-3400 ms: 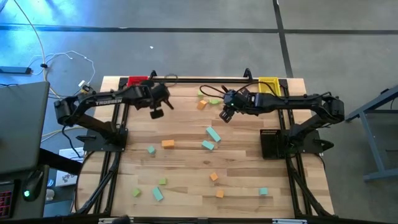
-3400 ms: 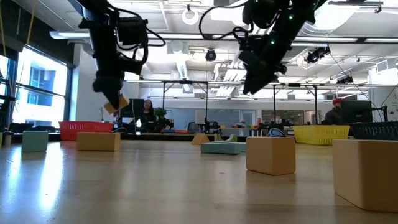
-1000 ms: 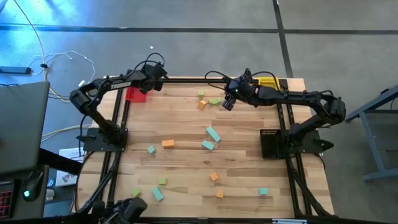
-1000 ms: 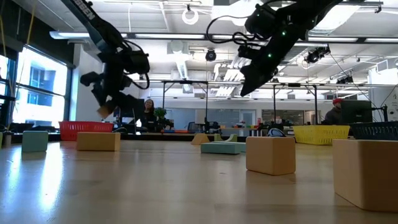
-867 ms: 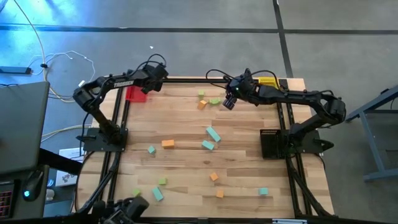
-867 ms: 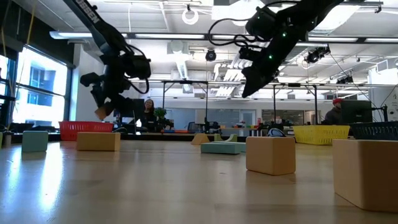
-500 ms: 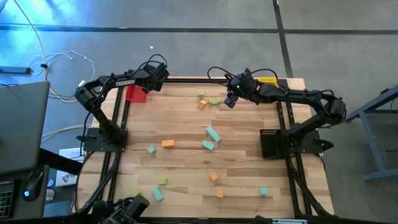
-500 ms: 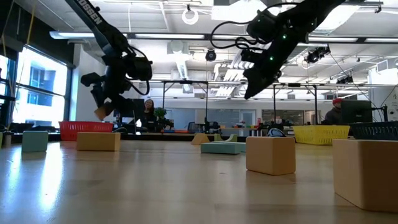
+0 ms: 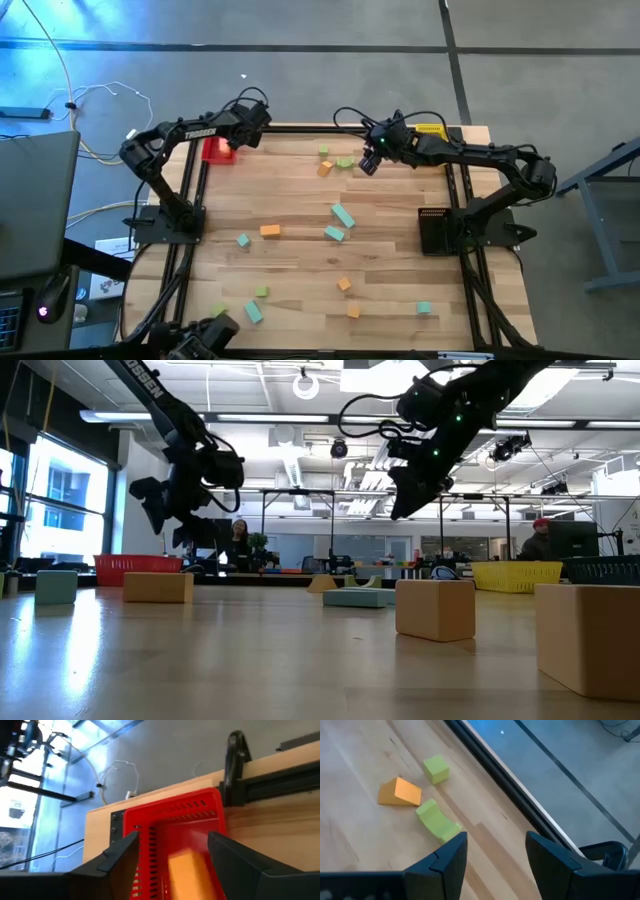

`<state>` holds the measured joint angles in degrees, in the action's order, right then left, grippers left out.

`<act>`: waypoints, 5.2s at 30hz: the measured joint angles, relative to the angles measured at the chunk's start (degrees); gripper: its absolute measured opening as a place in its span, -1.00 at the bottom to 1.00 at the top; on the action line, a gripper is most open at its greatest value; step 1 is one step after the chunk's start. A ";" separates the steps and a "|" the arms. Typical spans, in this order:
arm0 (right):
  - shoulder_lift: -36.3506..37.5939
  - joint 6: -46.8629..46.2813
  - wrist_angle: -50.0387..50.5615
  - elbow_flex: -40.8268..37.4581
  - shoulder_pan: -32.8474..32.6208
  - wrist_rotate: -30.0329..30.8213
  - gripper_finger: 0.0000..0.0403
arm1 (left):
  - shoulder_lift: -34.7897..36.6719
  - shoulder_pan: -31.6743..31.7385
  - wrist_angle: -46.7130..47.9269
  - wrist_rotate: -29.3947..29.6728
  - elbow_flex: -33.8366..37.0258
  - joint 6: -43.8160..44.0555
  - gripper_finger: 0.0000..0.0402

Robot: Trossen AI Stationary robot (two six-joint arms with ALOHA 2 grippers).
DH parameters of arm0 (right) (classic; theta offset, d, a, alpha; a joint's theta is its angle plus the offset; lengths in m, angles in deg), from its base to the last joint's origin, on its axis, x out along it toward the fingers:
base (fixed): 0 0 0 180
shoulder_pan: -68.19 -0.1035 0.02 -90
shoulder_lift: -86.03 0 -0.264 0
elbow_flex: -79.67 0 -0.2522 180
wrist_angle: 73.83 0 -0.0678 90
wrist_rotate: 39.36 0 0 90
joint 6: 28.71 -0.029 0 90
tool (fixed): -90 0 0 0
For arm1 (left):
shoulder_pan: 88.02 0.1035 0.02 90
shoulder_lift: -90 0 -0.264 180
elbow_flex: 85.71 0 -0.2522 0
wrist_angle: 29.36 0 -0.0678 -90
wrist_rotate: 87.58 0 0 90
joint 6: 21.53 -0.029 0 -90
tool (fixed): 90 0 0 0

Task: Sort & place blocks by color
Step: Put the blue block into the black bin

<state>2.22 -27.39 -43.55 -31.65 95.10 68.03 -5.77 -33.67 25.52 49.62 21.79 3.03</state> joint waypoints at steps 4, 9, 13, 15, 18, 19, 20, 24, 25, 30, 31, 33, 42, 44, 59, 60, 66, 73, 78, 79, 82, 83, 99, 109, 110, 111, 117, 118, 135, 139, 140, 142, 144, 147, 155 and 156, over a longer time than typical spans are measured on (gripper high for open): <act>0.00 -0.31 0.20 0.00 -0.35 1.08 -0.07 | 2.03 0.00 -0.36 -3.08 0.00 -0.16 0.13; 0.00 -1.43 0.79 0.00 -0.33 1.26 -0.07 | 6.22 0.00 -0.86 -8.41 0.00 -3.37 0.11; 0.00 -1.39 0.83 0.00 -0.33 1.71 -0.07 | 10.83 0.00 -1.48 -13.50 0.02 -5.61 0.11; 0.00 -1.35 0.83 0.00 -0.28 2.06 -0.07 | 13.45 0.00 -2.38 -16.58 0.02 -6.80 0.11; 0.00 -1.35 1.17 0.00 -0.28 3.10 -0.07 | 17.22 -0.30 -3.87 -21.71 0.02 -7.19 0.11; 0.00 -1.47 1.35 0.00 -0.28 3.44 -0.07 | 18.34 -0.55 -4.46 -23.52 0.02 -7.19 0.11; 0.00 -1.74 1.71 0.00 -0.28 3.49 -0.07 | 19.44 -0.86 -5.09 -25.23 0.02 -7.21 0.11; 0.00 -5.57 4.11 0.00 -0.28 3.48 -0.07 | 22.93 -2.75 -7.84 -31.26 0.02 -7.20 0.11; 0.00 -6.68 4.92 0.00 -0.31 3.48 -0.07 | 23.53 -3.39 -8.36 -32.72 0.02 -7.19 0.11; 0.00 -12.31 8.25 0.00 -0.33 3.47 -0.07 | 25.37 -7.41 -8.50 -36.95 0.02 -9.20 0.11; 0.00 -13.11 8.71 0.00 -0.30 3.49 -0.07 | 25.38 -8.35 -8.50 -36.98 0.02 -9.78 0.11; -0.01 -13.40 9.28 0.00 -0.20 3.47 -0.07 | 25.36 -10.04 -8.41 -37.11 0.02 -10.19 0.11; -0.02 -16.32 9.76 0.00 -0.20 3.77 -0.07 | 25.36 -16.54 -8.32 -32.78 0.02 -16.12 0.11; -0.02 -16.51 8.81 0.00 -0.18 3.98 -0.07 | 25.36 -17.46 -8.00 -30.00 0.02 -17.63 0.11; -0.02 -19.53 4.18 0.00 -0.18 4.09 -0.07 | 25.34 -21.07 -8.11 -27.05 0.02 -21.28 0.11; -0.02 -19.79 4.16 0.00 -0.18 3.60 -0.07 | 25.34 -21.05 -8.15 -27.03 0.02 -20.41 0.11; -0.02 -20.60 4.16 0.00 -0.18 1.36 -0.07 | 25.29 -21.03 -9.30 -26.82 0.02 -11.12 0.11; -0.02 -21.16 4.22 0.19 -0.45 -5.86 -0.07 | 25.27 -21.00 -5.82 -32.30 0.02 -3.63 0.11; -0.04 -20.11 4.25 2.98 -2.08 -7.25 -0.07 | 25.27 -21.05 -1.84 -35.39 0.02 -2.58 0.11; -0.04 -18.91 4.30 3.91 -2.47 -7.38 -0.07 | 25.27 -21.05 -0.80 -35.46 0.02 -1.52 0.11; -0.04 -15.58 4.55 7.32 -3.52 -7.39 -0.07 | 25.27 -21.00 2.11 -37.82 0.02 1.77 0.11; -0.04 -14.58 4.53 8.41 -3.82 -7.38 -0.07 | 25.27 -21.11 3.07 -38.69 0.02 2.19 0.11; -6.10 -8.59 12.75 29.45 -13.38 -2.07 -0.07 | 25.27 -20.67 9.64 -38.27 0.04 -8.38 0.11; -19.45 -22.91 35.62 45.12 -17.04 -1.46 -0.07 | 25.28 -14.88 11.25 -37.54 0.04 -17.50 0.11; -20.41 -24.42 37.57 45.67 -17.50 -1.74 -0.07 | 25.27 -14.51 11.56 -37.55 0.04 -17.83 0.11; -21.24 -25.79 38.95 45.95 -17.97 -2.23 -0.07 | 25.27 -14.15 11.84 -37.55 0.04 -17.96 0.11; -24.84 -33.03 42.97 44.09 -20.50 -5.21 -0.07 | 25.28 -13.09 12.41 -37.57 0.04 -17.88 0.11; -25.34 -33.93 43.06 43.62 -20.98 -5.43 -0.07 | 25.27 -13.09 12.60 -37.67 0.04 -17.92 0.11; -34.38 -46.29 43.67 42.73 -26.08 -5.54 -0.07 | 25.29 -13.11 15.91 -38.25 0.04 -20.29 0.11; -36.59 -47.89 43.86 42.73 -26.62 -5.72 -0.07 | 25.29 -13.11 16.37 -38.27 0.04 -20.39 0.11; -37.09 -48.22 43.87 42.73 -26.61 -5.80 -0.07 | 25.29 -13.11 16.41 -38.27 0.04 -20.70 0.11; -37.95 -49.65 44.18 42.73 -26.60 -6.40 -0.07 | 25.29 -13.11 16.57 -38.27 0.04 -21.33 0.11; -38.55 -51.18 44.13 42.73 -26.60 -6.69 -0.07 | 25.29 -13.11 16.55 -38.26 0.04 -21.77 0.11; -39.36 -52.77 44.21 42.73 -26.58 -7.07 -0.07 | 25.29 -13.11 16.52 -38.27 0.04 -21.80 0.11; -41.46 -54.06 44.51 42.73 -26.56 -8.30 -0.07 | 25.31 -13.14 16.52 -38.45 0.04 -21.80 0.11; -41.67 -54.86 44.47 42.73 -26.56 -8.20 -0.07 | 25.31 -13.16 16.52 -38.69 0.04 -21.78 0.11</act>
<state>-39.45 -82.25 0.91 11.08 68.55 59.83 19.54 -46.83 42.05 10.93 21.83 -18.76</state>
